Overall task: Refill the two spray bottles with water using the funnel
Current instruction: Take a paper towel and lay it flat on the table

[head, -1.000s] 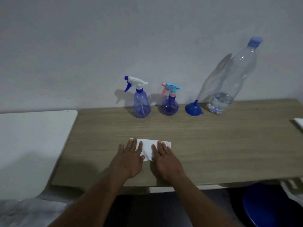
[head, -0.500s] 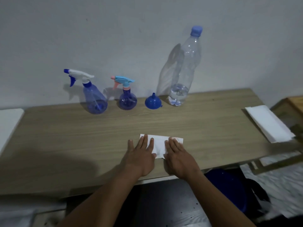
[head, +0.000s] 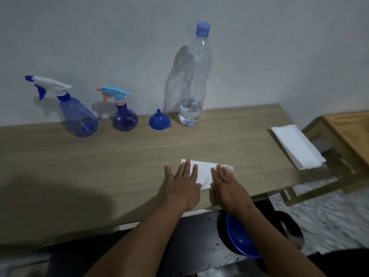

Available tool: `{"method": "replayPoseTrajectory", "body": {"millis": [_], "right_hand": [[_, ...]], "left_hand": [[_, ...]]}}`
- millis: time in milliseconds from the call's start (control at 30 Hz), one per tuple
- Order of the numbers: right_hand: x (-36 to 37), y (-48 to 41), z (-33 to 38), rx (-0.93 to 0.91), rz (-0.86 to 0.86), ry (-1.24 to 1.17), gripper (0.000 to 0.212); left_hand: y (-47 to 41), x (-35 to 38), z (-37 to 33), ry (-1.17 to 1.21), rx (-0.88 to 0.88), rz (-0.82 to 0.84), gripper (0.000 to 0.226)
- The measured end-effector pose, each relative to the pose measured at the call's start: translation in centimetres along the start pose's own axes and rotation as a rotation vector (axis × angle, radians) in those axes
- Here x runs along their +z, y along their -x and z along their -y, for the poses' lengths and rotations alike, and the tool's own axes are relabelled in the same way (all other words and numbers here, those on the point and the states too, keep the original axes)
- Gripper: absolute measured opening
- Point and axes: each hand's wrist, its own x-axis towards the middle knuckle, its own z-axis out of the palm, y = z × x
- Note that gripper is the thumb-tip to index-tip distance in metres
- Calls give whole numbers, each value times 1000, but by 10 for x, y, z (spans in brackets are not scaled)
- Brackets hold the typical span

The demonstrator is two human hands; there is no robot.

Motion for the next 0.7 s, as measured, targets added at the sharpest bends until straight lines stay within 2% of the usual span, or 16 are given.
{"method": "replayPoseTrajectory", "body": {"millis": [67,100,367,433,467,567,633,700], "right_hand": [[2,4,20,24,13,3,64],[2,5,33,20,31,-3,59],[15,-10,171,-64,76,9,70],[19,-20,206,-95,59,6,84],[21,-26,222,-106,54,7,84],[27,-42,271,-148,59,16,59],[32,-51,304,-188,52,25,59],[37,-56,335,-232,45,20,72]], "left_hand": [[13,4,13,3,4,-8,64],[20,6,24,9,5,-7,64],[84,16,150,24,-57,12,65],[97,17,185,37,-77,7,65],[103,18,203,43,-86,6,65],[122,24,255,52,-118,9,66],[138,29,288,60,-149,8,66],[155,35,318,57,-182,1,67]]}}
